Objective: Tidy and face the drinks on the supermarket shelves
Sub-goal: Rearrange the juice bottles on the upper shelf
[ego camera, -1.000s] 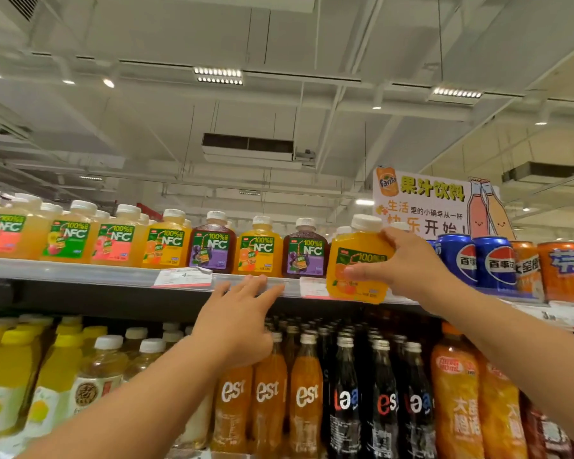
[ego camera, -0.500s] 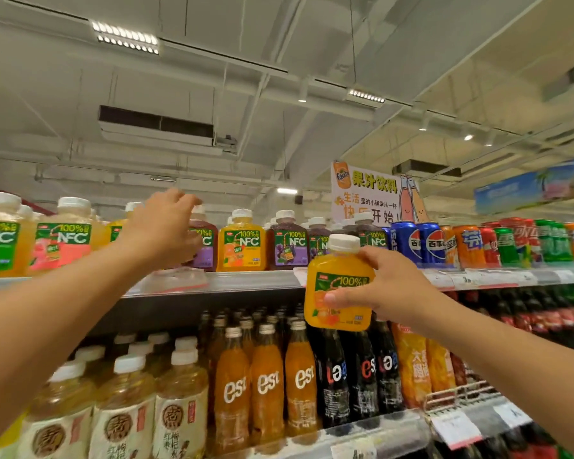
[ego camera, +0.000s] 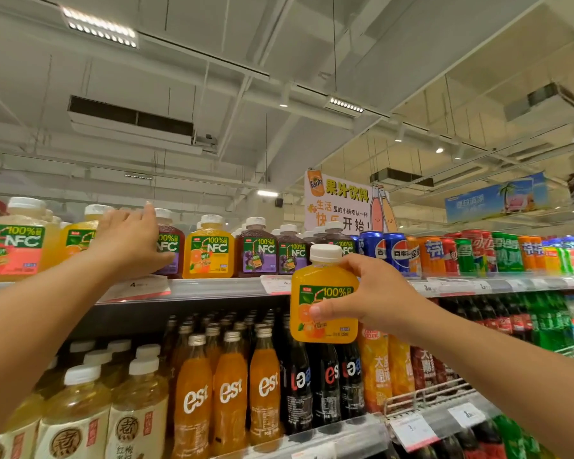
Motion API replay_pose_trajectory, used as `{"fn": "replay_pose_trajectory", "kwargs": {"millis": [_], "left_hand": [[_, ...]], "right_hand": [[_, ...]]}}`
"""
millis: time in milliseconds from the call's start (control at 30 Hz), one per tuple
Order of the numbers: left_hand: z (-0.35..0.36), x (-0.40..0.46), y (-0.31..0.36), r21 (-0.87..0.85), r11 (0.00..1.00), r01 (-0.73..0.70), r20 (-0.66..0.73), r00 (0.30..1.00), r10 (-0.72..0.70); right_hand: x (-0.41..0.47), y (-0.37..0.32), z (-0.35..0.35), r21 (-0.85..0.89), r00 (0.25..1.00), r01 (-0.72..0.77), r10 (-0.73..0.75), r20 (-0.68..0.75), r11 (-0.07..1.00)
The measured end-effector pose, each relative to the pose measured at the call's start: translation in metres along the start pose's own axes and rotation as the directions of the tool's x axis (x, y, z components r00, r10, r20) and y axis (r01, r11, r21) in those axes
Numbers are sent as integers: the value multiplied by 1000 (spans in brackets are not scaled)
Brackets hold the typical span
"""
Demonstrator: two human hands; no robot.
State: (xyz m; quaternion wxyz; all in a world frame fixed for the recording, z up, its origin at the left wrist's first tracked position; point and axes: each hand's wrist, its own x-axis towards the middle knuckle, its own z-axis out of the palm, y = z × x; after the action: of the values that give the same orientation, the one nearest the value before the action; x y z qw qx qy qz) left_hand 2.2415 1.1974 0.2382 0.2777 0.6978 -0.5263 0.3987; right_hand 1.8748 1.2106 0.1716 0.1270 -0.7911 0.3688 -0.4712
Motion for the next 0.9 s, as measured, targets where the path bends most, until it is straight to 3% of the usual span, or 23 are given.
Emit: {"fn": "replay_pose_trajectory", "kwargs": {"millis": [67, 167, 300, 500, 700, 900], "left_hand": [[-1, -1, 1, -39, 999, 18, 8, 1000, -18], [-7, -6, 1, -254, 966, 56, 15, 998, -54], [-7, -17, 6, -566, 822, 58, -8, 997, -76], [-7, -26, 7, -632, 775, 4, -53, 997, -48], [-35, -54, 8, -670, 722, -171, -246, 969, 2], [-71, -111, 11, -809, 564, -163, -199, 980, -3]], "right_hand": [[-4, 2, -1, -9, 1000, -6, 6, 13, 1000], [-7, 4, 1, -32, 1000, -13, 13, 16, 999], [-12, 2, 5, -29, 999, -36, 36, -5, 999], [-27, -3, 16, -21, 997, -75, 75, -1, 997], [-45, -6, 11, 46, 1000, -25, 24, 17, 999], [-53, 8, 3, 84, 998, 36, -39, 43, 996]]}}
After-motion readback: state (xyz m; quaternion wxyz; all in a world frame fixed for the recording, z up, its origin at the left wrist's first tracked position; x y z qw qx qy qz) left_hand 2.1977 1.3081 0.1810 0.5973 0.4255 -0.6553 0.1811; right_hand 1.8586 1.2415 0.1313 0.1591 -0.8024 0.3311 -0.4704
